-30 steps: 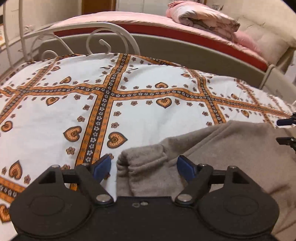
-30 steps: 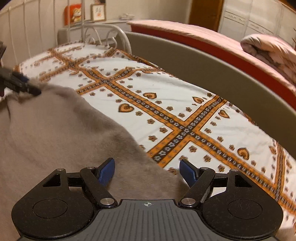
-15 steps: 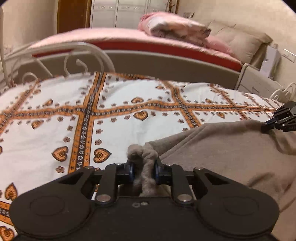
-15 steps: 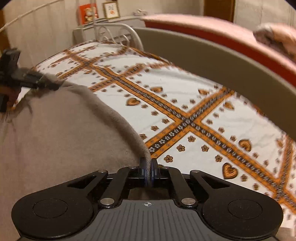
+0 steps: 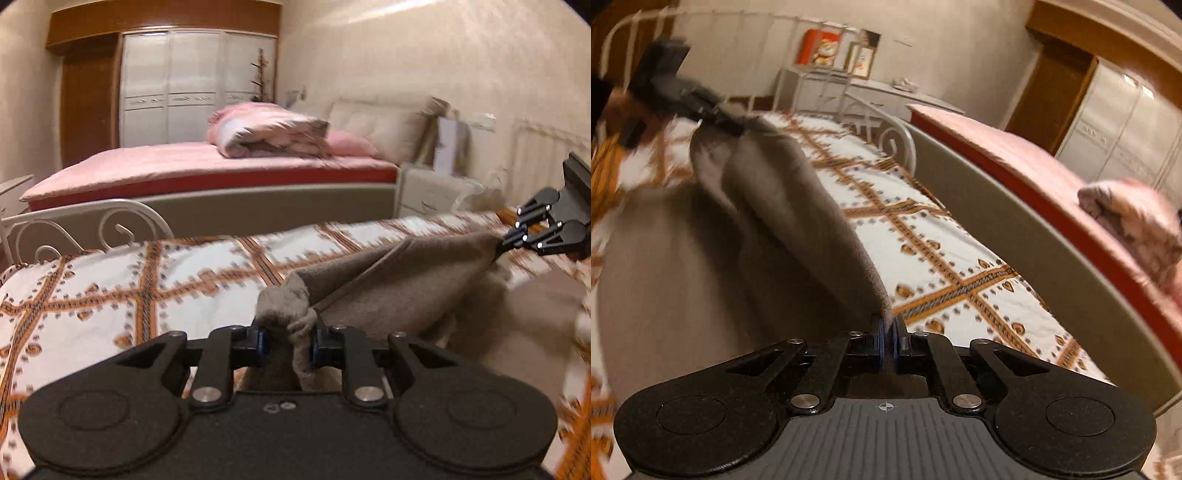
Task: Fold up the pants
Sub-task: 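Lift the waistband with both grippers and fold it over toward the leg cuffs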
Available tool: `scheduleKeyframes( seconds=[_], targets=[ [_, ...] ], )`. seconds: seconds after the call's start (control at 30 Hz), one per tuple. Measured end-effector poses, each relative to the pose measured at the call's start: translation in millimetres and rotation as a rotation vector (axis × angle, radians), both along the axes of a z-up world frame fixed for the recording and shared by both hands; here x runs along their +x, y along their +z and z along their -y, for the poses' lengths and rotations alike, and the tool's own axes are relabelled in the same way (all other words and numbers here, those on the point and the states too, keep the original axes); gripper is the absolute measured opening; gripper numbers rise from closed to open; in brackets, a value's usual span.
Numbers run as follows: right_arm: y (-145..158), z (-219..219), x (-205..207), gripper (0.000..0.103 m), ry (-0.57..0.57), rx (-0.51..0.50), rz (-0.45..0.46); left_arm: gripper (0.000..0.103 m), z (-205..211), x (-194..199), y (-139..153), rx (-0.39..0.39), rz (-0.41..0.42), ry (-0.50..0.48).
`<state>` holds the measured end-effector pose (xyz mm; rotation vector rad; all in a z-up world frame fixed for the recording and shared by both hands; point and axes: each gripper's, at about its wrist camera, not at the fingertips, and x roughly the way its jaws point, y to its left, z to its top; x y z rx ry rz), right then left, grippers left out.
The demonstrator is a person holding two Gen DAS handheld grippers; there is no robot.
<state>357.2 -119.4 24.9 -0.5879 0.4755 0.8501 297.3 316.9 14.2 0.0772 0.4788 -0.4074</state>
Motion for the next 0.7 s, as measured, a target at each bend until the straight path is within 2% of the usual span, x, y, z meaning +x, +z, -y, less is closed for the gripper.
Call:
scheduleKeyframes(
  seconds=[0.1,0.17,0.2,0.23,0.3,0.37,0.53,0.63,0.7],
  targets=[
    [-21.5,2.8,-50.9,0.005,0.027,-0.081,0.047,0.02,16.2,-32.9,-14.5,0.074,-0.016,-0.008],
    [-44.3,2.2,-79.3,0.008,0.028,-0.142,0.061,0.023,22.4,-51.4,-29.2,0.09,-0.057,0.002],
    [-53.2,4.6,-88.6,0.013,0.009,-0.157,0.064,0.032,23.4,-59.5,-34.9,0.086,-0.068,0.032],
    [-58.9,8.8,-96.5,0.017,-0.011,-0.147,0.055,0.043,21.4,-65.5,-39.0,0.056,-0.084,0.079],
    [-60.3,21.8,-108.9,0.041,-0.064,-0.074,0.021,0.048,15.9,-74.6,-42.5,-0.016,-0.118,0.164],
    [-55.5,33.7,-116.2,0.05,-0.128,0.008,-0.006,0.056,14.6,-82.8,-38.2,-0.085,-0.141,0.26],
    [-39.9,62.0,-123.3,0.051,-0.272,0.204,-0.086,0.056,19.5,-102.2,-20.7,-0.243,-0.242,0.44],
    [-37.9,75.7,-122.7,0.051,-0.357,0.306,-0.169,0.057,18.2,-114.5,-17.8,-0.434,-0.285,0.512],
    [-35.3,83.2,-123.1,0.051,-0.389,0.332,-0.204,0.058,22.0,-124.1,-19.7,-0.541,-0.288,0.55]
  ],
)
